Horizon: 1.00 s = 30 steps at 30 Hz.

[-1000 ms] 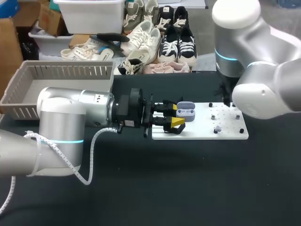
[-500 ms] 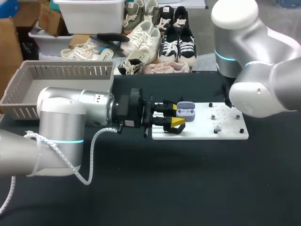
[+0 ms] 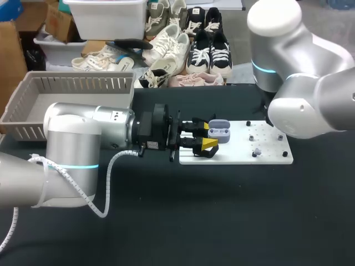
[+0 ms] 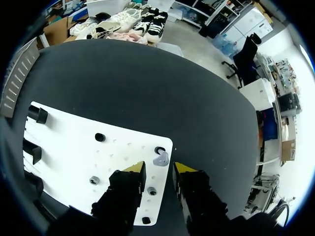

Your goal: Pick up each earbud case from the left stands, insert the matching earbuds, close the lid, and place the case in the box.

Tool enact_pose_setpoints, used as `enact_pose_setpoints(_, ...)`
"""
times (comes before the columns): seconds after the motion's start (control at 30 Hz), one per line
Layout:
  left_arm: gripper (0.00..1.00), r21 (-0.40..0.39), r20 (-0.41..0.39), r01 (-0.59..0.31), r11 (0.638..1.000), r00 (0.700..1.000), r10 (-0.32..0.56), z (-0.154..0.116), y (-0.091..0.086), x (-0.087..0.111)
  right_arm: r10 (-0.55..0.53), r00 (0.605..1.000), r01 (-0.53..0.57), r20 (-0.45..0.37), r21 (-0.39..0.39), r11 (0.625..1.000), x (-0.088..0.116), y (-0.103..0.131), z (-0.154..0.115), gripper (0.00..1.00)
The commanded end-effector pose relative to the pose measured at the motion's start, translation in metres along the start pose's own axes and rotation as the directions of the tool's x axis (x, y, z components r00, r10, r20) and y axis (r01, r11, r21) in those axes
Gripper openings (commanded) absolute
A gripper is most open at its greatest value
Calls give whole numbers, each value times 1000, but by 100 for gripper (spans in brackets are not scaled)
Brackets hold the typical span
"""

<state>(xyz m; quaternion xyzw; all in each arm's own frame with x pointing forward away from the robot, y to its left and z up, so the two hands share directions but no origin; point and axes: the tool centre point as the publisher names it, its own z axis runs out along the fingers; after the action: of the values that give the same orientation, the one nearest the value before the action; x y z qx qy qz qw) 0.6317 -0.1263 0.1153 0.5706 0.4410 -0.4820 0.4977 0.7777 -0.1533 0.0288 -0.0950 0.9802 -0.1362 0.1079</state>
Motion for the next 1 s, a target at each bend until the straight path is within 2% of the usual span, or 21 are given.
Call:
enact_pose_setpoints(0.03, 0, 1, 3, -1, 1000, 1000, 1, 0, 1, 1, 6, 1000, -6, 0, 12, 1000, -2, 1, 2, 31)
enact_pose_setpoints(0.37, 0, 1, 3, -1, 1000, 1000, 1, 0, 1, 1, 9, 1000, -9, -2, 17, 1000, -4, 1, 5, 27)
enact_pose_setpoints(0.87, 0, 1, 3, -1, 1000, 1000, 1, 0, 1, 1, 12, 1000, -12, -10, 29, 1000, -5, 1, 9, 25)
enact_pose_setpoints(0.93, 0, 1, 3, -1, 1000, 1000, 1, 0, 1, 1, 11, 1000, -11, -13, 31, 999, -5, 2, 9, 20)
enact_pose_setpoints(1.0, 0, 1, 3, -1, 1000, 1000, 1, 0, 1, 1, 11, 1000, -10, -16, 32, 999, -6, 1, 11, 6)
